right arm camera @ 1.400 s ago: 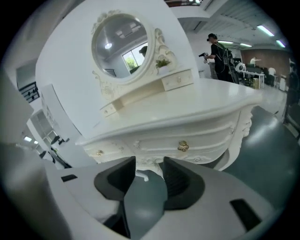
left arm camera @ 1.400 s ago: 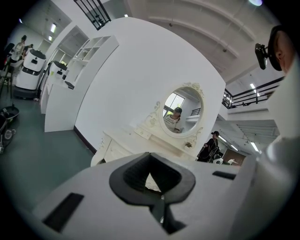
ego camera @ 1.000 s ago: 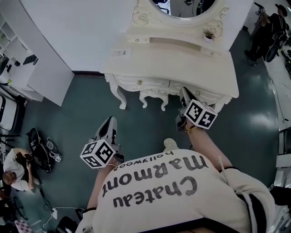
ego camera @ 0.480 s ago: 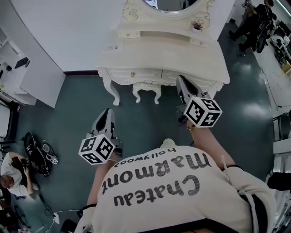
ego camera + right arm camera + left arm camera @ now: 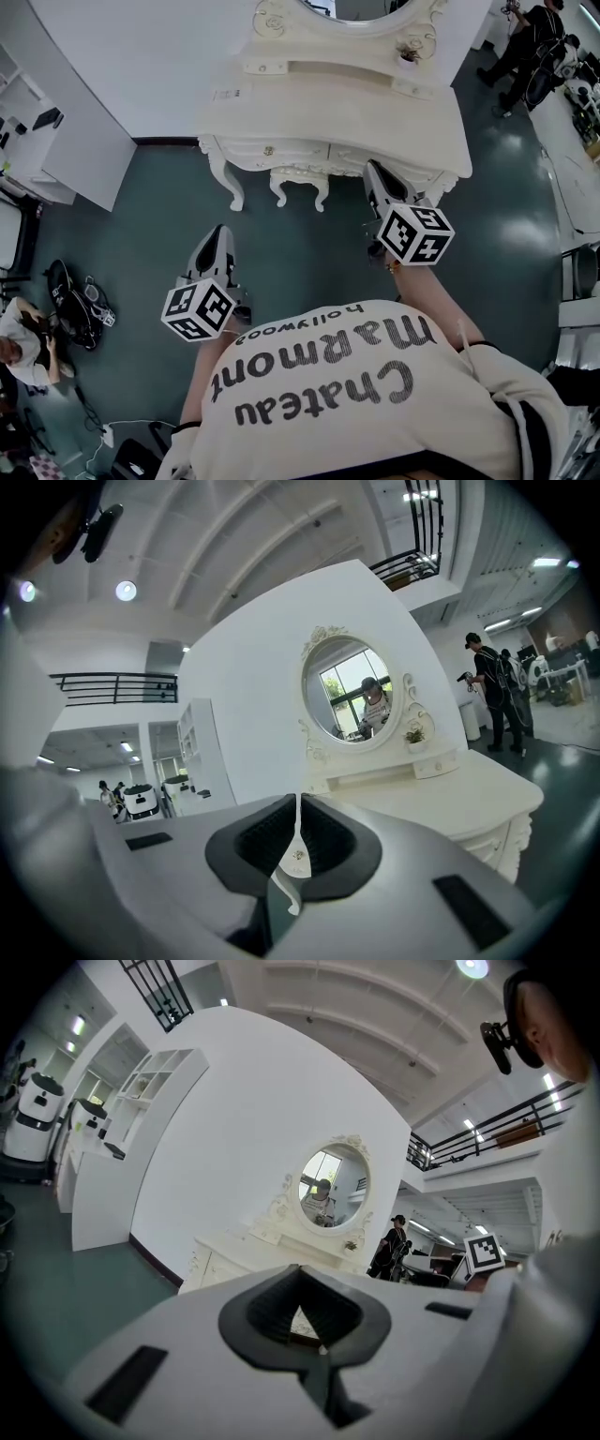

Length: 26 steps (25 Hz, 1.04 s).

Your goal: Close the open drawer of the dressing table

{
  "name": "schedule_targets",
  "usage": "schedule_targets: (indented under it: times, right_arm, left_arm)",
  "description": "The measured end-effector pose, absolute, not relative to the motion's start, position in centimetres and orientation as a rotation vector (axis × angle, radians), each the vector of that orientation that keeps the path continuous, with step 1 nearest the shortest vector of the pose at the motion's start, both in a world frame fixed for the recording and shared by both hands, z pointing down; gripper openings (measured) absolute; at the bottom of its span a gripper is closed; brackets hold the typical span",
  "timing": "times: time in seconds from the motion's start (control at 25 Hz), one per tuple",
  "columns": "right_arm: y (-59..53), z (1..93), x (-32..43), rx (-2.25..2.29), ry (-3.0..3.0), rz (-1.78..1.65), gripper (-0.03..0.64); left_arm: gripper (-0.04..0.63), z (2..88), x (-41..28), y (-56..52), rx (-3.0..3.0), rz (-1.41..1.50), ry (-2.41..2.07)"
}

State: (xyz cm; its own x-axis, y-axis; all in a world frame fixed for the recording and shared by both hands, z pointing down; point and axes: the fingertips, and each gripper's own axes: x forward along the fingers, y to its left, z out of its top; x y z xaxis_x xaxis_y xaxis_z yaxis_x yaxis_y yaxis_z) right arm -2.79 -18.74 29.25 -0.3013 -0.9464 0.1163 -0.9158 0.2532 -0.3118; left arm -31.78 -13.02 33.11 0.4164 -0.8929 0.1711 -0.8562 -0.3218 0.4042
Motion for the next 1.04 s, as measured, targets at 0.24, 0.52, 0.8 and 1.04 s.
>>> schedule_targets:
  times: [0.24, 0.52, 0.8, 1.04]
  right_arm:
    - [-18.9, 29.3, -1.6, -1.782, 2.455, -0.485, 0.038]
    - [-18.3, 31.1, -0.2, -1.790, 2.476, -0.532, 0.038]
    - [-17.6, 31.9, 0.6, -1.797, 2.483, -0.539, 0.035]
    - [-17.2, 31.9, 0.9, -1.801, 2.488, -0.536, 0.035]
  left_arm:
    - [0.008, 33.8, -30.2, -12.5, 2.198, -0.111, -1.503]
    - [0.008, 34.4, -29.2, -11.8, 2.176, -0.095, -1.519]
    - [0.008, 34.9, -28.6, -11.1, 2.169, -0.084, -1.527]
    - [0.008, 34.6, -28.4, -10.6, 2.170, -0.085, -1.533]
